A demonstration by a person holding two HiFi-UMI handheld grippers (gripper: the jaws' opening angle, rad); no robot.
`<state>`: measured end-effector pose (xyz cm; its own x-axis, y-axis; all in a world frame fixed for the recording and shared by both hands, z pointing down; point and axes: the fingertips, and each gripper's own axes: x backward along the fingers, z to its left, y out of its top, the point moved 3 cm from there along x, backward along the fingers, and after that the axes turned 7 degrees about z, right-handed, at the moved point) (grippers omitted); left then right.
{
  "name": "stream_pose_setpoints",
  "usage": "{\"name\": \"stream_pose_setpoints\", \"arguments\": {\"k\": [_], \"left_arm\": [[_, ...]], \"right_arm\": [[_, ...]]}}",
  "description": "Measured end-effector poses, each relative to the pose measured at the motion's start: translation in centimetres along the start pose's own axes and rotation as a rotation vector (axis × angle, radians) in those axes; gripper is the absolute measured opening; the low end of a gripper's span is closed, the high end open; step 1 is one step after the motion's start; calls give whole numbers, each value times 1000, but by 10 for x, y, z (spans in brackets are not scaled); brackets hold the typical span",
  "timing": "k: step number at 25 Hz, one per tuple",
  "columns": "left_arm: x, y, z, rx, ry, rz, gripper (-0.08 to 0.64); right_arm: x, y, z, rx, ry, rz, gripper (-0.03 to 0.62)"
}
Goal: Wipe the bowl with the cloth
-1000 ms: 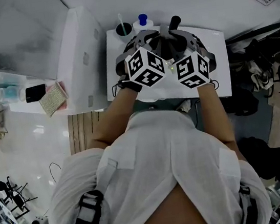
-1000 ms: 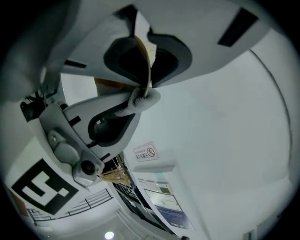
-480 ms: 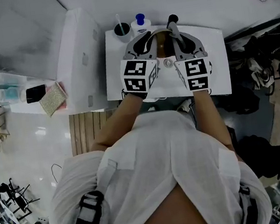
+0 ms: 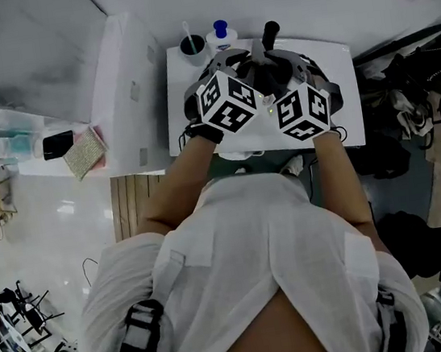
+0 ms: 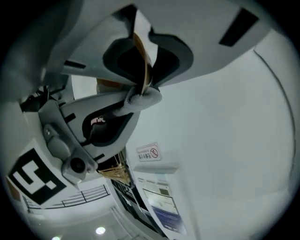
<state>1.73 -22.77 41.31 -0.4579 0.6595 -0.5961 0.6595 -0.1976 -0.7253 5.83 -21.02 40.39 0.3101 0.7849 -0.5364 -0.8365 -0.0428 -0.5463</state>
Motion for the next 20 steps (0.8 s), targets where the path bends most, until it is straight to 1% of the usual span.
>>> {"name": "stream_pose_setpoints", "arguments": {"k": [1,2,3,4,6,8,9,12,13,14,15,16,18,20], "left_arm": [[0,2,0,-30,-4,13,36],[1,5,0,-40,-4,12,33],[3,8,1,-25,1,-3,32],[5,11,3,10,8,-29,34],[9,14,6,117,28,-90,34],[13,12,11,258,36,-160,34],[15,10,14,346,30,-202,34],[20,0,22,659,-10,-342,34],[20,-5,22,748,-26,-375,38],[18,-9,20,803,-41,-389,45],[16,-13,17,818,-55,-386,51],[14,-15,13,800,-66,-371,51],[12,-17,8,713,-74,-334,56],[12,-15,8,596,-56,-304,97]], "right_arm": [[2,1,-1,2,1,-3,42],[4,1,-3,-15,-4,-11,41],[6,2,-7,-47,-13,-22,41],[8,2,-10,-89,-26,-35,43],[12,2,-18,-177,-54,-59,44],[14,-2,-24,-285,-72,-92,44],[15,-6,-27,-362,-74,-117,43],[18,-19,-32,-665,-58,-207,43],[19,-23,-32,-745,-52,-228,44],[18,-26,-30,-789,-50,-234,44],[17,-29,-26,-796,-51,-224,43],[16,-31,-23,-776,-50,-204,43],[13,-35,-19,-715,-39,-167,43],[10,-35,-17,-623,-33,-130,42]]}}
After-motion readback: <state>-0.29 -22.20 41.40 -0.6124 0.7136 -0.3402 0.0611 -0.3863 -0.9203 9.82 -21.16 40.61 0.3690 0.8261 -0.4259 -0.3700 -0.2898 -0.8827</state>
